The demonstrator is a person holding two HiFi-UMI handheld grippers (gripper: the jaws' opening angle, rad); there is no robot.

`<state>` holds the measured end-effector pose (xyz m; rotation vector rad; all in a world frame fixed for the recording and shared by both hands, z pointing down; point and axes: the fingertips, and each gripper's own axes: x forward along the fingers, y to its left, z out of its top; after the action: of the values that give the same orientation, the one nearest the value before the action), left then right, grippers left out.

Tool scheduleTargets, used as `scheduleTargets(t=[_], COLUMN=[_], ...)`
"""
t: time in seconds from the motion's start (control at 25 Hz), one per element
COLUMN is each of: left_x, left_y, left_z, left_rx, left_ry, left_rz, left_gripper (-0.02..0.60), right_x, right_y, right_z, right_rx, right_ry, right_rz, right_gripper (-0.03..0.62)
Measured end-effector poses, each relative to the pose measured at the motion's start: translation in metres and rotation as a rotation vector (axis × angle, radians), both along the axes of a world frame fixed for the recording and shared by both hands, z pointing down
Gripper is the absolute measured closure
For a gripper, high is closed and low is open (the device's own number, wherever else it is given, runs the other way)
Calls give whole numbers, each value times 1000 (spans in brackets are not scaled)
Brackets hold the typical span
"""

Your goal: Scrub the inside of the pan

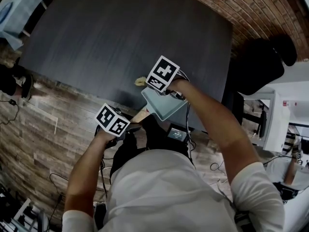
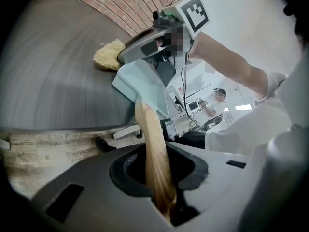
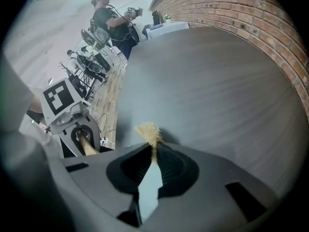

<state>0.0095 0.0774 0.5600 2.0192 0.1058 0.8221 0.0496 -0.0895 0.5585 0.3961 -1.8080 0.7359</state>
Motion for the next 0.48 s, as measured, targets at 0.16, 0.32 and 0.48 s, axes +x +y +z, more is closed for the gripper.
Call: scheduleTargets(t=[0.16, 0.32, 0.48], left_x=[6, 14, 18], left_y=[-2, -5, -7], left_z=[0, 0, 1], left_rx=[-2, -4, -2], left_ry=[-2, -1, -3], left_rz=[-6, -12, -16], left_gripper=[497, 497, 497], right_x=[-14, -22, -30], right_y=[7, 13, 16], right_z=[0, 0, -2], right_rx=[-9, -17, -21], right_ry=[-13, -15, -34], right_rz=[-17, -39, -41], right_gripper=[556, 556, 556])
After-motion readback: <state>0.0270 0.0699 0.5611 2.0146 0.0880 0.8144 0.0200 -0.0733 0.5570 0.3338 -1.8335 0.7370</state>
